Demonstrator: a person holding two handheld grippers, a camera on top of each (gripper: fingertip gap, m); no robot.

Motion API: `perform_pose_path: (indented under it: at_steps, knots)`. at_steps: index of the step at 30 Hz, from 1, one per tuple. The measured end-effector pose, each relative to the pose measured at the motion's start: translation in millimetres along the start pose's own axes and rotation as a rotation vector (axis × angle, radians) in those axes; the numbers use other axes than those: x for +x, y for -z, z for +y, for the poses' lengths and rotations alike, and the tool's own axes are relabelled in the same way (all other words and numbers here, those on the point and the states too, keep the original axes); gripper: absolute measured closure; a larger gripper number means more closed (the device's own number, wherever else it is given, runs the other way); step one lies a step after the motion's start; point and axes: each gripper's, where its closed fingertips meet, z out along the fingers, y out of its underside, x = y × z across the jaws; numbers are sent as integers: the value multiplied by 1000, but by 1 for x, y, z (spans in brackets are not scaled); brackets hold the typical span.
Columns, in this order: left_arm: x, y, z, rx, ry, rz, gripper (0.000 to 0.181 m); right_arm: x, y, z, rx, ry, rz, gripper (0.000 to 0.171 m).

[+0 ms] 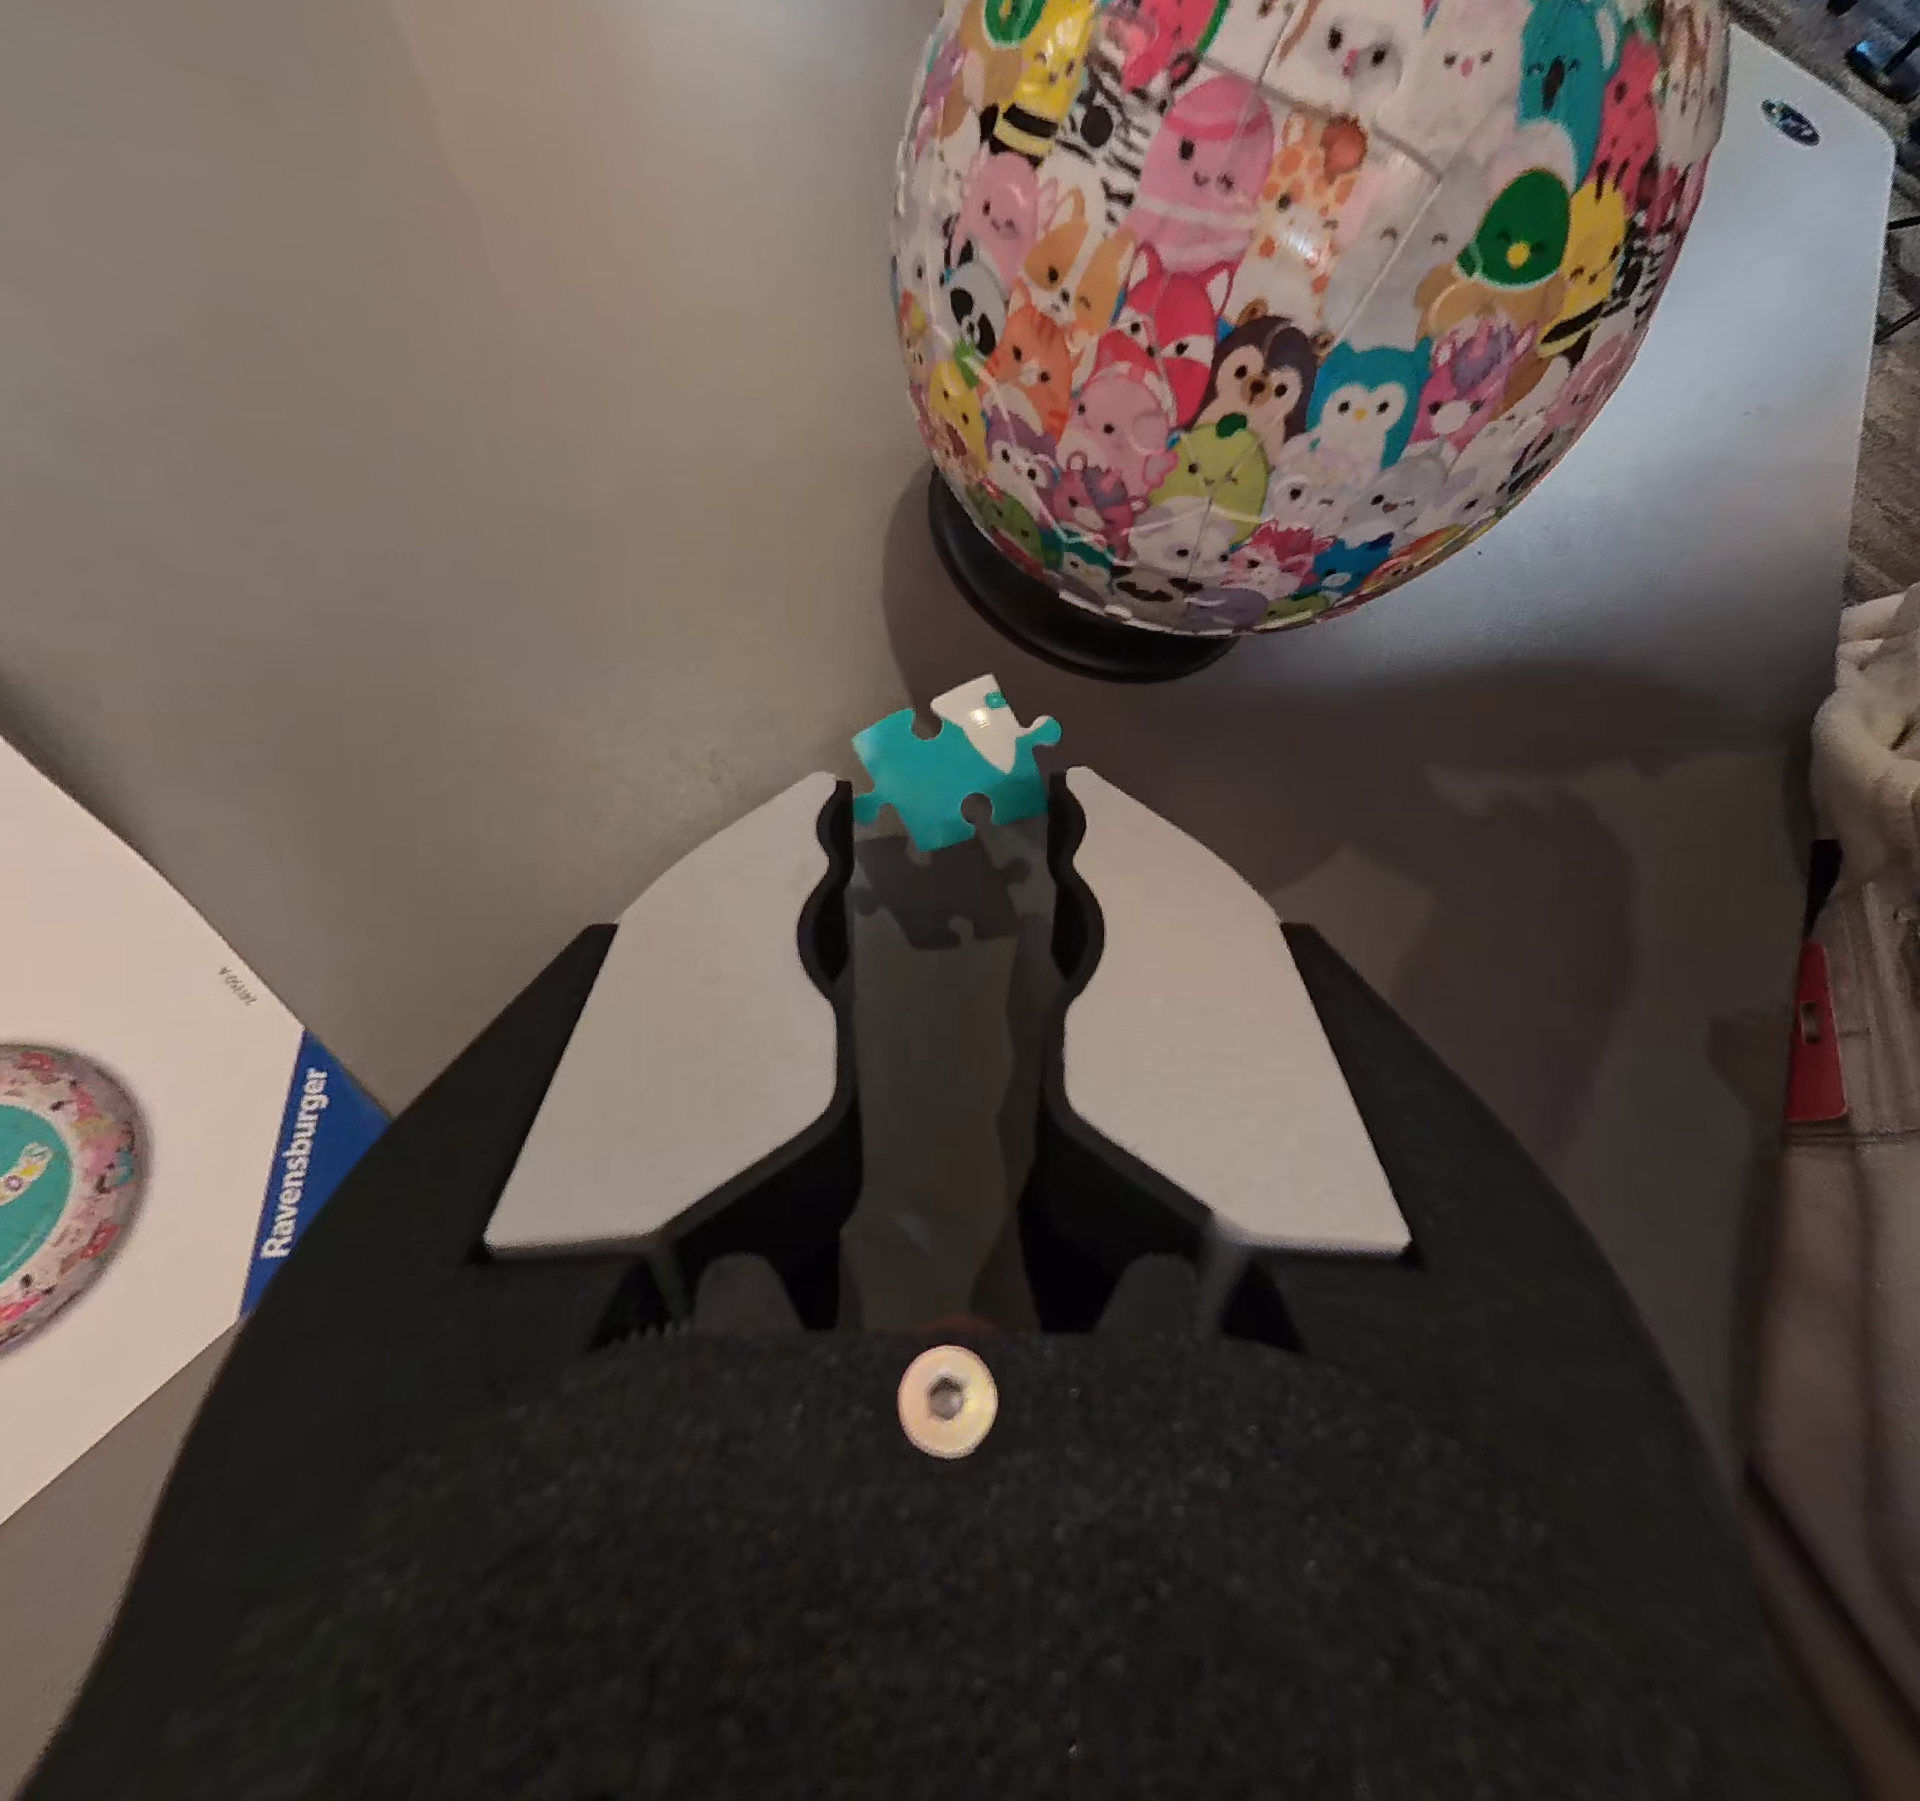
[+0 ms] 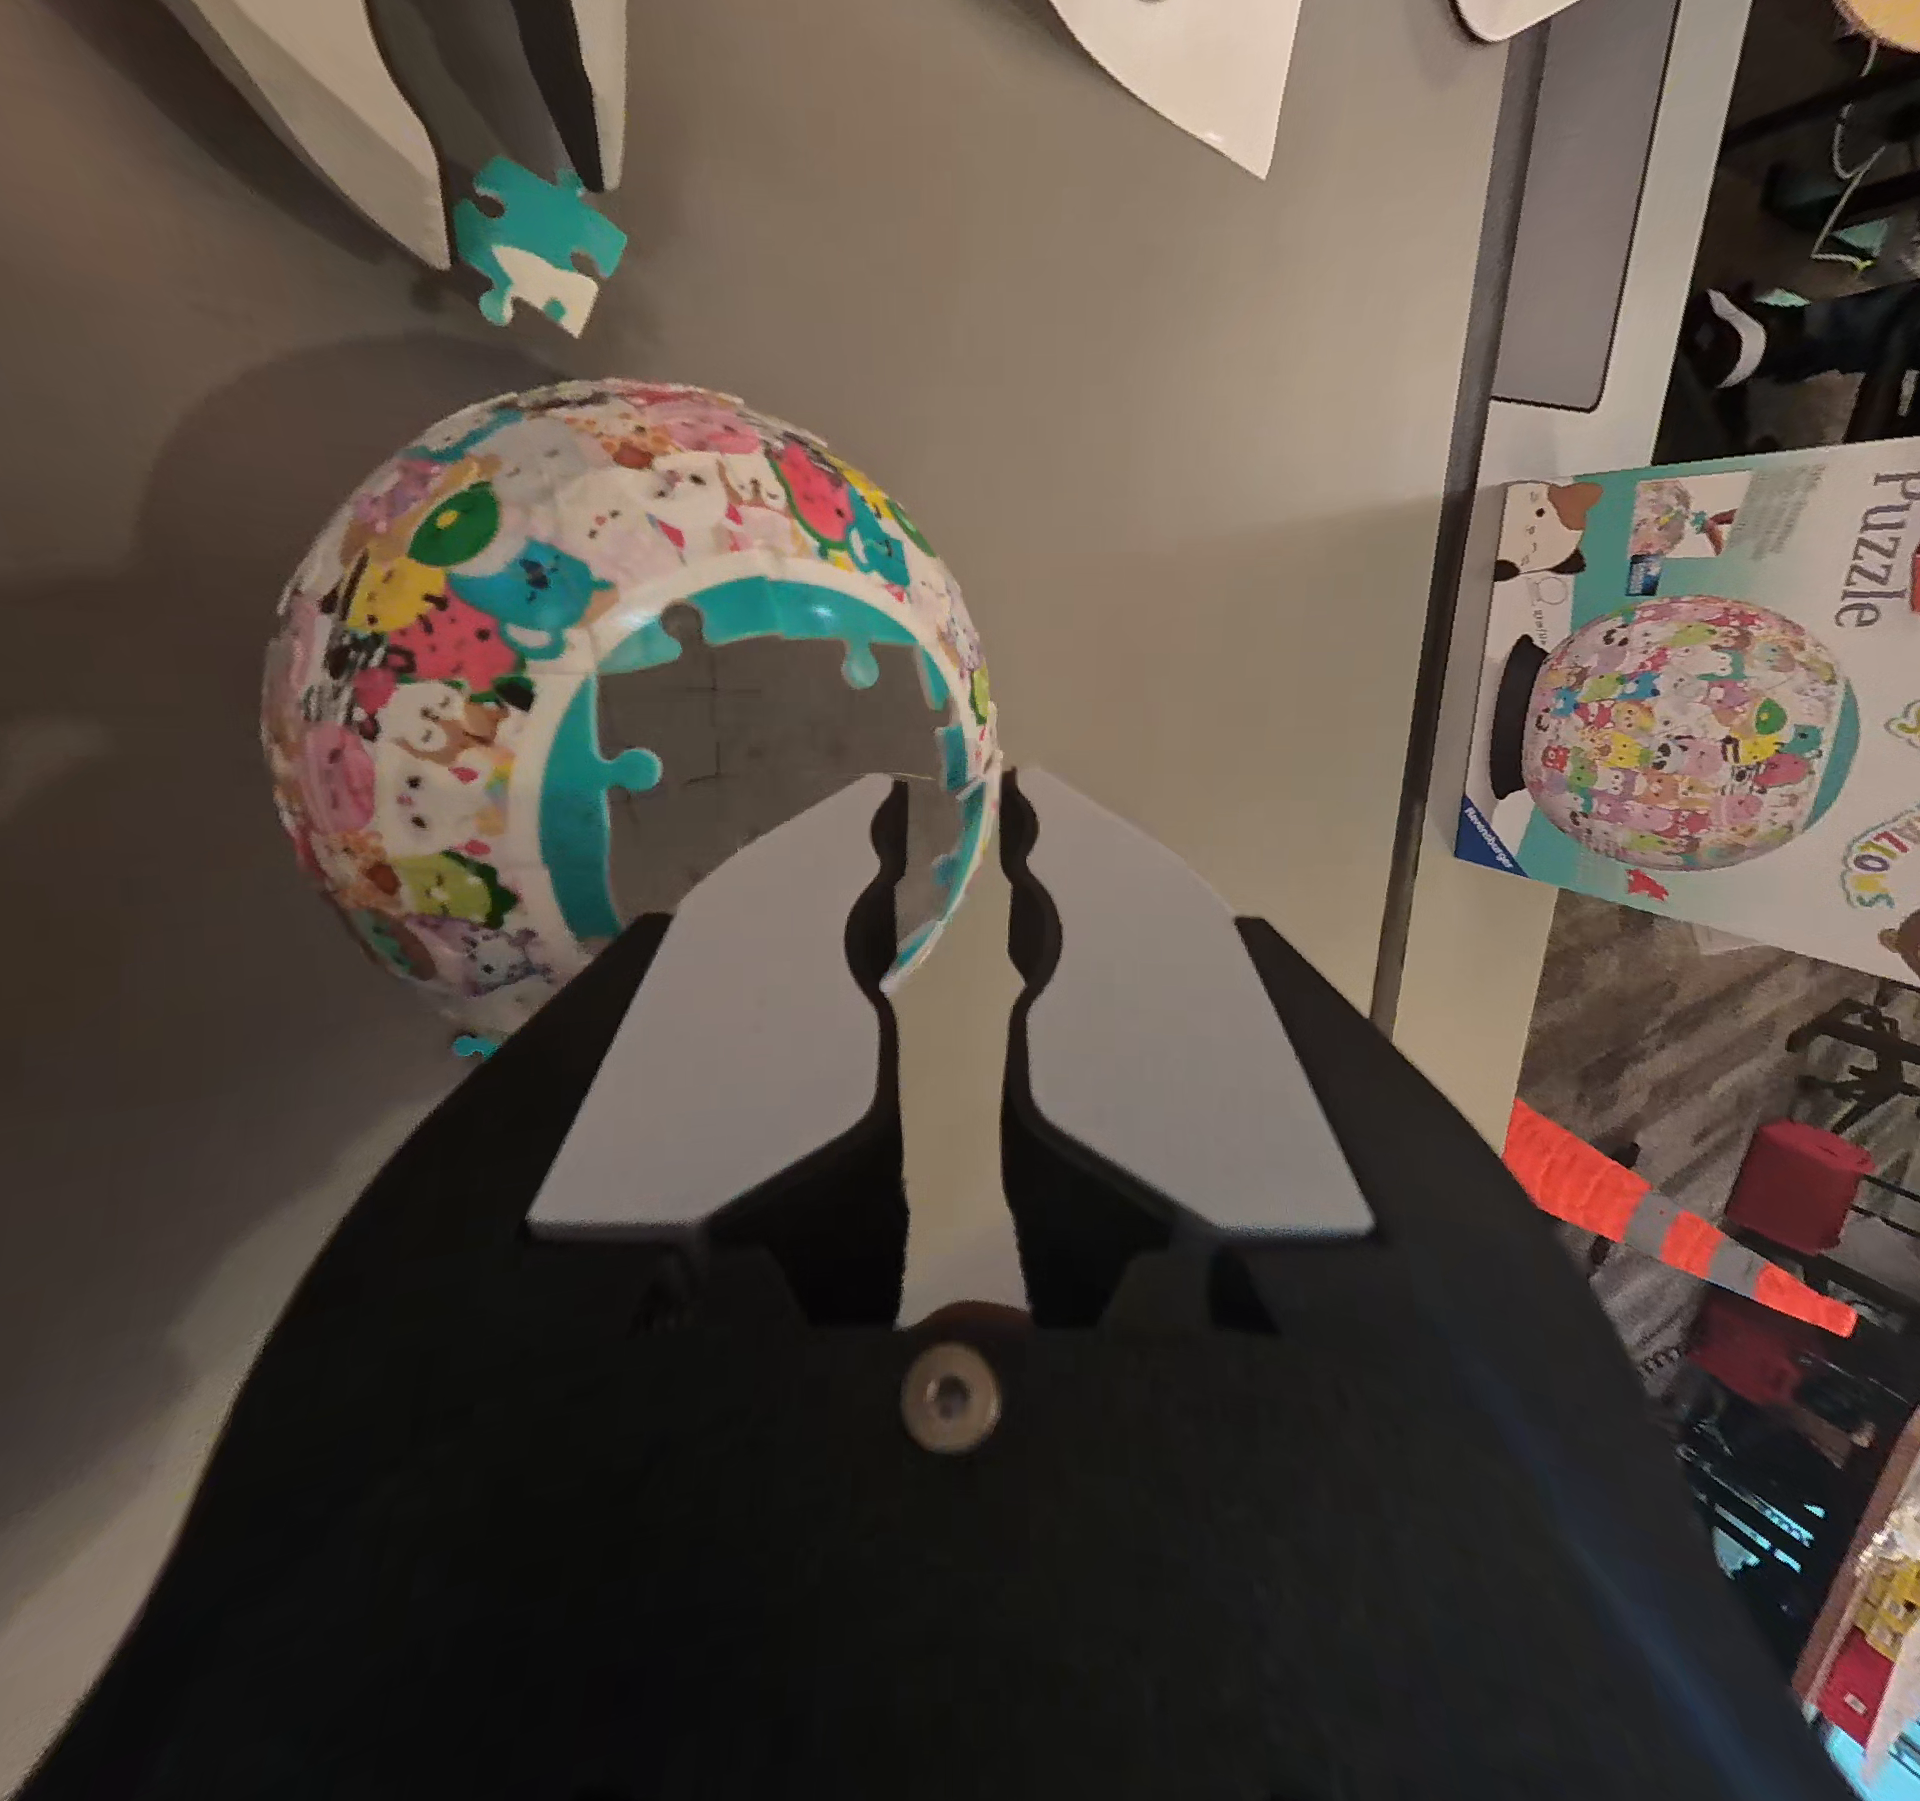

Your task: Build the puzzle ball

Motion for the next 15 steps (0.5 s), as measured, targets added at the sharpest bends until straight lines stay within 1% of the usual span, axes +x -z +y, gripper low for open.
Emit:
perform_pose_path:
  at_steps: [1,4,8,15]
  knots:
    - [0,0,-1,3,1,1,146,0,-1,0,-1,4,-1,156]
    - [0,0,0,2,0,-2,146,0,0,-1,6,-2,-5,158]
    - [0,0,-1,6,1,-3,146,1,1,-2,6,13,7,164]
    - [0,1,-2,10,0,-8,146,1,0,-2,5,15,26,165]
